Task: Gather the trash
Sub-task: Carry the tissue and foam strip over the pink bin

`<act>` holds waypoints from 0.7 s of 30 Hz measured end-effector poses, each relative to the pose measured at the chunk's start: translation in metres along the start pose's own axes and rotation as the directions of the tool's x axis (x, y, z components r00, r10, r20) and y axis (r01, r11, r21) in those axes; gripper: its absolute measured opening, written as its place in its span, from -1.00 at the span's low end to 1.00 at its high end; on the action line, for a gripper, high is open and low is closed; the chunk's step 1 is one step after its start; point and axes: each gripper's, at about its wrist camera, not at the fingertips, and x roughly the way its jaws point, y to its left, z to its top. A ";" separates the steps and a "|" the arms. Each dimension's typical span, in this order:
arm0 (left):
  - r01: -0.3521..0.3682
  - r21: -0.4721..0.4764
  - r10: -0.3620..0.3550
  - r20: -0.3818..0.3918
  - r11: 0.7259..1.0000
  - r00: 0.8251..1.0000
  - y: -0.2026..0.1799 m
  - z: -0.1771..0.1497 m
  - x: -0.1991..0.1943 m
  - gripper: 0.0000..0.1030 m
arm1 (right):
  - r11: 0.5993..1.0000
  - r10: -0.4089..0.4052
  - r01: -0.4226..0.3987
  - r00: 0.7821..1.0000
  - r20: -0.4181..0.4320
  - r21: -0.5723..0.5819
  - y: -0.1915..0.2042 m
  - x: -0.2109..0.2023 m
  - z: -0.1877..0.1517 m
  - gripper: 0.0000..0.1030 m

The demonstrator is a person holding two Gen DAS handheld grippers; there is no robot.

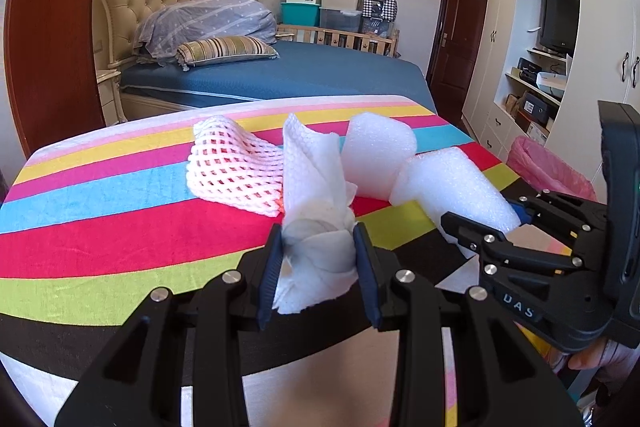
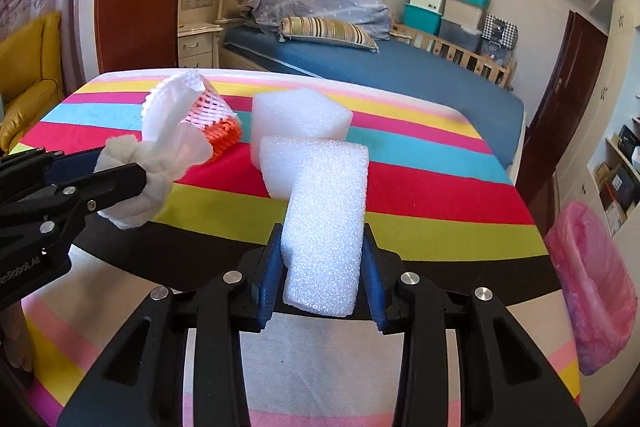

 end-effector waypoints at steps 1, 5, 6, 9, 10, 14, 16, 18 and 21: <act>-0.001 0.001 0.001 0.000 1.000 1.000 0.002 0.000 0.000 -0.33 | 1.000 0.001 -0.001 1.000 0.003 0.006 -0.002 -0.001 0.000 -0.32; -0.008 0.007 0.008 0.003 1.000 1.000 -0.001 -0.001 -0.001 -0.33 | 0.999 0.009 -0.010 1.000 0.008 0.035 -0.007 -0.003 -0.002 -0.32; -0.011 0.009 0.011 0.003 1.000 1.000 -0.002 -0.001 -0.001 -0.33 | 0.999 0.011 -0.012 1.000 0.008 0.041 -0.008 -0.002 -0.001 -0.32; -0.020 0.013 0.020 0.006 1.000 1.000 -0.003 -0.001 -0.002 -0.33 | 0.999 0.013 -0.015 1.000 0.023 0.051 -0.011 -0.005 -0.002 -0.32; -0.026 0.017 0.026 0.010 1.000 1.000 -0.004 -0.001 -0.002 -0.33 | 0.998 0.014 -0.016 0.999 0.029 0.057 -0.011 -0.007 -0.002 -0.32; -0.050 0.041 0.049 0.031 0.998 0.998 -0.011 -0.002 -0.007 -0.33 | 0.994 0.025 -0.029 0.999 0.044 0.101 -0.018 -0.013 -0.004 -0.32; -0.066 0.059 0.064 0.040 0.996 0.997 -0.015 -0.002 -0.008 -0.33 | 0.993 0.030 -0.035 0.998 0.048 0.113 -0.020 -0.016 -0.006 -0.32; -0.078 0.073 0.074 0.046 0.994 0.996 -0.019 -0.004 -0.009 -0.33 | 0.991 0.037 -0.043 0.998 0.053 0.124 -0.021 -0.019 -0.008 -0.32; -0.094 0.088 0.089 0.055 0.992 0.994 -0.026 -0.005 -0.012 -0.33 | 0.991 0.039 -0.047 0.997 0.069 0.124 -0.021 -0.027 -0.012 -0.32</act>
